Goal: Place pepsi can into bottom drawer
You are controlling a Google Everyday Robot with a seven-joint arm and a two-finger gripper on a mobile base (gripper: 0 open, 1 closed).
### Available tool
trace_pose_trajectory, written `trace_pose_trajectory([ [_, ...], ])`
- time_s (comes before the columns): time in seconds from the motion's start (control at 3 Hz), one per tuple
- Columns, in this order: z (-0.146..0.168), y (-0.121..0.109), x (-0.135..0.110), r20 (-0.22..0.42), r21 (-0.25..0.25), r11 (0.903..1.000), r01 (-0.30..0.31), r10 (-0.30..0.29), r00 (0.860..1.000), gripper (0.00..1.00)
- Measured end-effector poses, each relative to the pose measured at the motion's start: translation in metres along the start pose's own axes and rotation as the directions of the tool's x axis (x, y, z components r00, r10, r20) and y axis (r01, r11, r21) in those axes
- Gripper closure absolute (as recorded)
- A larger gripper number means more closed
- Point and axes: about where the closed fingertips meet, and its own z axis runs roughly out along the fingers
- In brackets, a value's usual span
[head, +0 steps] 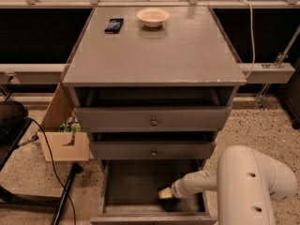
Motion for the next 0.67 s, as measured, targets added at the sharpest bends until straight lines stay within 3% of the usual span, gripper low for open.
trace_pose_trajectory([
  [0.67,-0.0004,-0.0012,-0.0002,-0.008,0.008,1.0000,0.000,0.000,1.000,1.00],
])
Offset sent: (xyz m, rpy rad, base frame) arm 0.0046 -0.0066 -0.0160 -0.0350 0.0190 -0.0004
